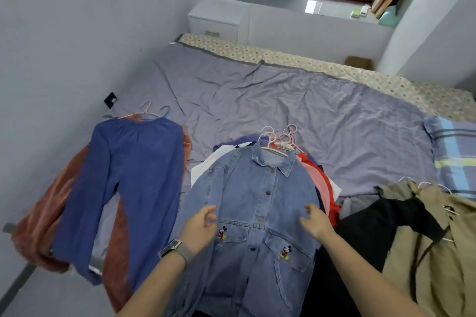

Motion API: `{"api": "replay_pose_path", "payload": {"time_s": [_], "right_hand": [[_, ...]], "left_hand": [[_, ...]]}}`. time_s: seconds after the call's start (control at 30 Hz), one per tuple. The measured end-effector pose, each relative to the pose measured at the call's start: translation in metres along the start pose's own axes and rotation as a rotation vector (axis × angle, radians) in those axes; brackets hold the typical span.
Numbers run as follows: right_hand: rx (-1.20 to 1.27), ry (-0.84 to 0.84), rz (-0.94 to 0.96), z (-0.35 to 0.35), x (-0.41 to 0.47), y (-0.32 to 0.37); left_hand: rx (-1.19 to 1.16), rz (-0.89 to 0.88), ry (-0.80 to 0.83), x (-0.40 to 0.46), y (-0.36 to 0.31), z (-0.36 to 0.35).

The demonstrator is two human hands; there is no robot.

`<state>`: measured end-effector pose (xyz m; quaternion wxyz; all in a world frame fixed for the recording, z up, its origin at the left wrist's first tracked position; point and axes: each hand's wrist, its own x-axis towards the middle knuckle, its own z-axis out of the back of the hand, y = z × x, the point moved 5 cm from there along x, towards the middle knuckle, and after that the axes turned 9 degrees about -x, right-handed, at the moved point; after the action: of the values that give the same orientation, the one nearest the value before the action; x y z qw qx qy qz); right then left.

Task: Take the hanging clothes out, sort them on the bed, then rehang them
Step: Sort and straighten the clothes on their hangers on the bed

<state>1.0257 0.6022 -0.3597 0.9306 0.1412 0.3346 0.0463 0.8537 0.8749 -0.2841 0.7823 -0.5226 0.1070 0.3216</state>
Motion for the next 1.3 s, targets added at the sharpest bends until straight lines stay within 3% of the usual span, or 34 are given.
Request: {"api": "replay_pose_path", "payload": {"time_s": [0.33, 0.5, 0.63, 0.7, 0.8, 0.93, 1.03, 1.17, 1.3], "right_hand": [[-0.016, 0.070, -0.067, 0.000, 0.138, -0.009], [-0.224, 0.080, -0.063, 0.000, 0.200, -0.006], [-0.383, -0.023, -0.033, 0.019, 0.251, 0.014], [-0.349, -0.063, -0.035, 0.028, 0.270, 0.026], [-0.110, 0.024, -0.059, 0.026, 0.289, 0.035], [-0.170, 0.138, 0.037, 0.014, 0.282, 0.051], [-0.075, -0.015, 0.133, 0.013, 0.255, 0.058], [0.069, -0.270, 0.122, 0.007, 0.193, 0.054], [0.289, -0.271, 0.235, -0.007, 0.112, 0.056]], "left_hand": [[-0.135, 0.061, -0.023, 0.096, -0.011, -0.046], [-0.208, 0.056, -0.046, 0.123, -0.009, -0.046], [-0.260, 0.128, -0.079, 0.127, 0.009, -0.037], [-0.301, 0.142, -0.117, 0.128, 0.016, -0.031], [-0.353, 0.161, -0.149, 0.125, 0.023, -0.027], [-0.404, 0.179, -0.181, 0.117, 0.031, -0.023], [-0.433, 0.201, -0.205, 0.109, 0.036, -0.017], [-0.444, 0.206, -0.213, 0.095, 0.042, -0.015], [-0.388, 0.157, -0.203, 0.077, 0.035, -0.016]]}}
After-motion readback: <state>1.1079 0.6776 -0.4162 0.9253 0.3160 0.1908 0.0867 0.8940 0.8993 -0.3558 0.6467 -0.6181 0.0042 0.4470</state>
